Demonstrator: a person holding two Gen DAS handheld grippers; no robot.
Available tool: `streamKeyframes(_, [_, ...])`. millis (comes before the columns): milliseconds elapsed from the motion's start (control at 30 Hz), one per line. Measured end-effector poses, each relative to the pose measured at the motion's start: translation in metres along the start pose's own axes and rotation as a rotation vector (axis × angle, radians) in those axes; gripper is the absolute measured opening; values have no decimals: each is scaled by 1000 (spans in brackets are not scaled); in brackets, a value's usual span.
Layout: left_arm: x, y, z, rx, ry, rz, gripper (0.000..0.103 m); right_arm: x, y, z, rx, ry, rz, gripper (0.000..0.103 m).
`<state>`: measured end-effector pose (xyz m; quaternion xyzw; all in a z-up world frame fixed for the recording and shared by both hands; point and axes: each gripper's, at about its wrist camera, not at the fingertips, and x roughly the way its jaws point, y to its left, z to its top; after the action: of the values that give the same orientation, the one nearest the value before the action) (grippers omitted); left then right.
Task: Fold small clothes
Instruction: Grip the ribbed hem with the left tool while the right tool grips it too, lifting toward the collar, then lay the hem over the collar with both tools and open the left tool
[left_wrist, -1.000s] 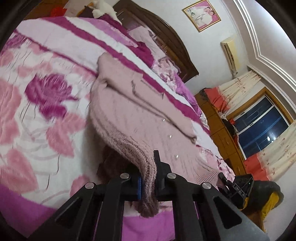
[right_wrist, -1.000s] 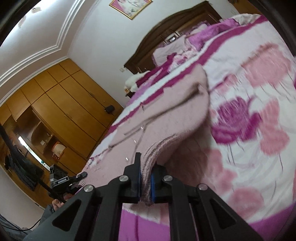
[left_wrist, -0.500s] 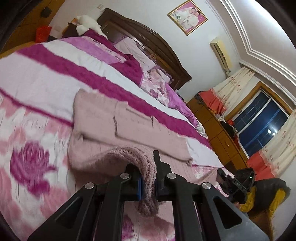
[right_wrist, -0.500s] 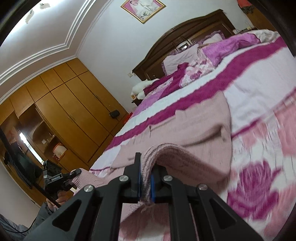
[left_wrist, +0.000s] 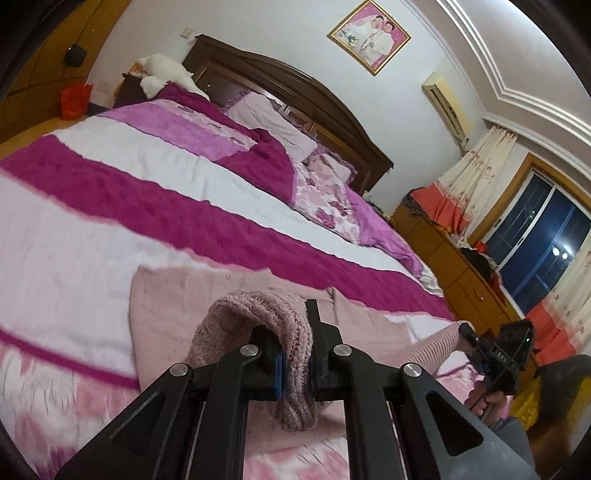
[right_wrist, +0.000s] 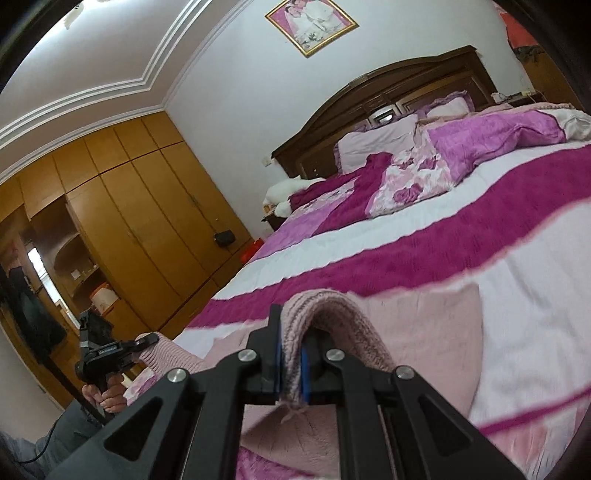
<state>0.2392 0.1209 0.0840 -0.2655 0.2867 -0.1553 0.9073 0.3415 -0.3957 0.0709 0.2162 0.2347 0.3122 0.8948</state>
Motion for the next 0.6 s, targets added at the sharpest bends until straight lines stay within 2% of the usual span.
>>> streamKeyframes(267, [46, 36, 20, -6, 9, 56, 0, 47, -42, 17, 1, 0, -70, 7])
streamKeyframes(467, [56, 51, 21, -5, 4, 83, 0, 54, -67, 13, 10, -30, -77, 8])
streamKeyframes(533, [62, 59, 20, -19, 6, 111, 0, 62, -78, 9, 30, -12, -113, 8])
streamKeyframes(600, [71, 72, 17, -67, 38, 132, 0, 73, -89, 5, 63, 32, -140, 13])
